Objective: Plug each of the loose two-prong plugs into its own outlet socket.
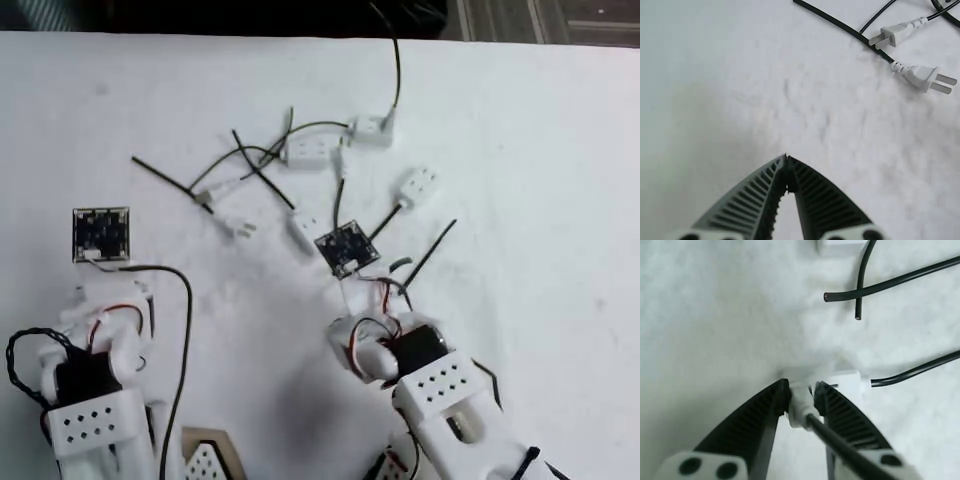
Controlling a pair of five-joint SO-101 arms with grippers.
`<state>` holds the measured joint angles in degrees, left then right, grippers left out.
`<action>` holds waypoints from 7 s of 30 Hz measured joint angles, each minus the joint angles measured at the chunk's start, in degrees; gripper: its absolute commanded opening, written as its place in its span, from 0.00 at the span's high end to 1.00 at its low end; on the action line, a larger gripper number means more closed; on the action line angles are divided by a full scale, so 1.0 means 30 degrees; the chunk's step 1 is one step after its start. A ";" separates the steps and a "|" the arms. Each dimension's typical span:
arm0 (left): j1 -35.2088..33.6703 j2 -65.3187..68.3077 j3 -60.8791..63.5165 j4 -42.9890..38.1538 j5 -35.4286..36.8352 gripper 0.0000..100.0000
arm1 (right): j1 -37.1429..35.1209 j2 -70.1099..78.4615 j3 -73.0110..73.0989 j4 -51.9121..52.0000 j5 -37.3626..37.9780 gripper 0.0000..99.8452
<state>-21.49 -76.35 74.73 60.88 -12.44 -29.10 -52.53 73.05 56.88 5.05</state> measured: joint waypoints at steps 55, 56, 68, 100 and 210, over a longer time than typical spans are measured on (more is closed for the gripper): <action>0.0000 0.0000 0.0293 -0.0029 -0.0293 0.98 | 0.0205 0.0264 -0.3692 0.5011 0.0059 0.90; 0.0000 0.0000 0.0293 -0.0029 -0.0293 0.98 | 0.0205 0.0264 -0.3692 0.5011 0.0059 0.90; 0.0000 0.0000 0.0293 -0.0029 -0.0293 0.98 | 0.0762 0.0264 -0.3370 0.4073 -0.0059 0.90; 0.0000 0.0000 0.0293 -0.0059 -0.0293 0.98 | 0.3487 1.2894 -0.9612 0.2286 -0.4982 0.90; 0.0000 0.0000 0.0322 -0.0059 -0.0293 0.98 | 0.1553 1.1897 -1.0696 0.2637 -0.5011 0.91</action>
<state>-21.49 -76.35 75.69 60.70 -13.32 -24.44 -16.84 40.97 64.79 -9.98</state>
